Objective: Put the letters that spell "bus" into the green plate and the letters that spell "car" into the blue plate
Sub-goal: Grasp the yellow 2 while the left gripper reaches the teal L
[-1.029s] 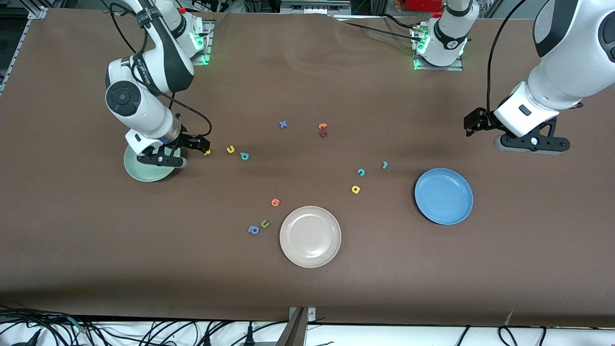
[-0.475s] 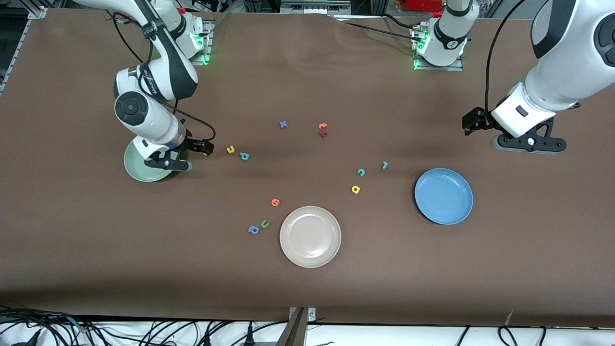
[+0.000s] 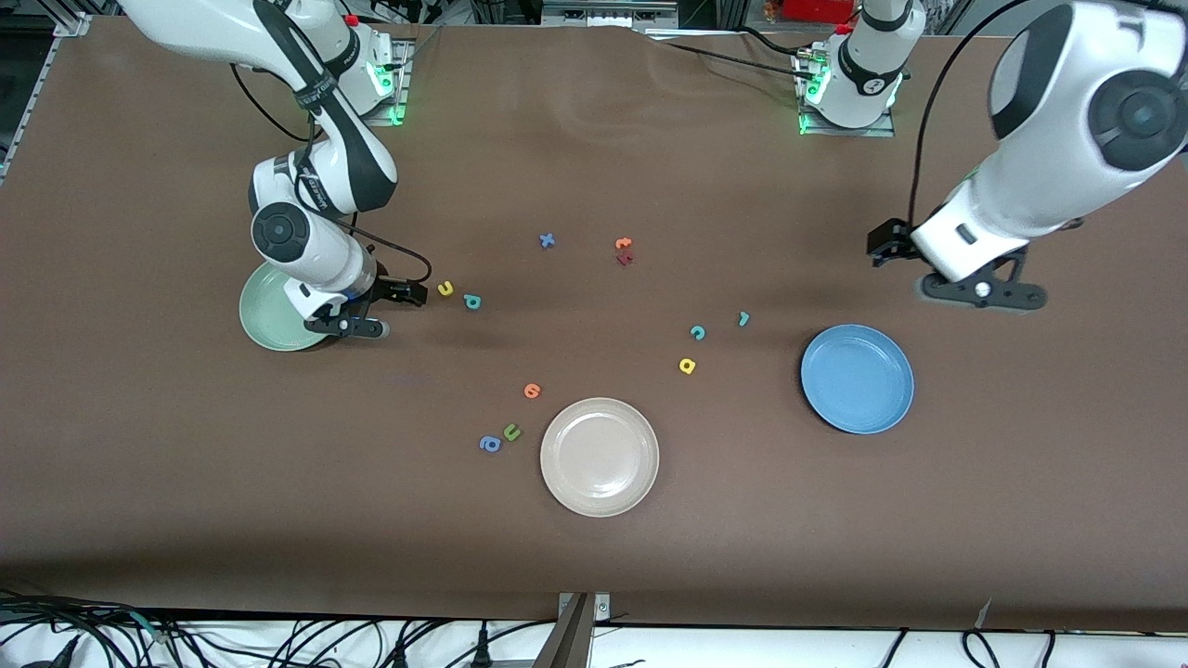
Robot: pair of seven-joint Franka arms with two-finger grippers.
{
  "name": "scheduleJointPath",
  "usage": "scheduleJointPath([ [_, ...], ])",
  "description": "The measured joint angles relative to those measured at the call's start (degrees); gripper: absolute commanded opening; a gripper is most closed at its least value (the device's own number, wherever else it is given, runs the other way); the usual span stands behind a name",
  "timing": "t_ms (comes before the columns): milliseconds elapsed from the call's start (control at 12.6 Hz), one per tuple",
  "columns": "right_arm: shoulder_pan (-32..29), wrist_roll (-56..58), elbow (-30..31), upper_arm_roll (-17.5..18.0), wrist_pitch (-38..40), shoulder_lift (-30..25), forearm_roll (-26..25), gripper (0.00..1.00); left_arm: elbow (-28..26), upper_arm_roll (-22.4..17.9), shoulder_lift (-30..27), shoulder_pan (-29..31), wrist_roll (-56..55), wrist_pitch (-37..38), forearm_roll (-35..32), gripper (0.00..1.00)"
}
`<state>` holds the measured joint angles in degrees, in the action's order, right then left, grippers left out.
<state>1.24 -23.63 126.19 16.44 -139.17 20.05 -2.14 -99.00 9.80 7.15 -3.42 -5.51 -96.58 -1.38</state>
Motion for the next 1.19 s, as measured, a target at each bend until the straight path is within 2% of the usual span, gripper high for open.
scheduleJointPath([
  [475, 0.0, 0.6, 0.0, 0.0, -0.4, 2.0, 0.0, 0.99, -0.4, 0.2, 11.1, -8.7, -13.6, -8.7, -0.3, 1.0],
  [713, 0.0, 1.8, 0.0, 0.0, -1.4, 3.6, -0.1, 0.98, -1.3, 0.2, 16.6, -11.2, -18.5, -14.1, -1.9, 1.0],
  [792, -0.1, 3.4, 0.0, -0.1, -1.9, 4.0, -0.1, 0.97, -3.2, 0.2, 17.6, -11.6, -19.4, -17.9, -2.0, 1.0],
  [1029, -0.4, 5.8, 0.0, -0.8, -2.2, 4.9, -0.1, 0.77, -11.7, 0.2, 18.3, -11.7, -20.5, -30.6, -2.0, 1.0],
  [1188, -0.4, 6.0, 0.1, -0.8, -2.2, 5.3, -0.1, 0.74, -16.7, 0.2, 18.4, -11.8, -21.3, -36.7, -2.0, 0.99],
])
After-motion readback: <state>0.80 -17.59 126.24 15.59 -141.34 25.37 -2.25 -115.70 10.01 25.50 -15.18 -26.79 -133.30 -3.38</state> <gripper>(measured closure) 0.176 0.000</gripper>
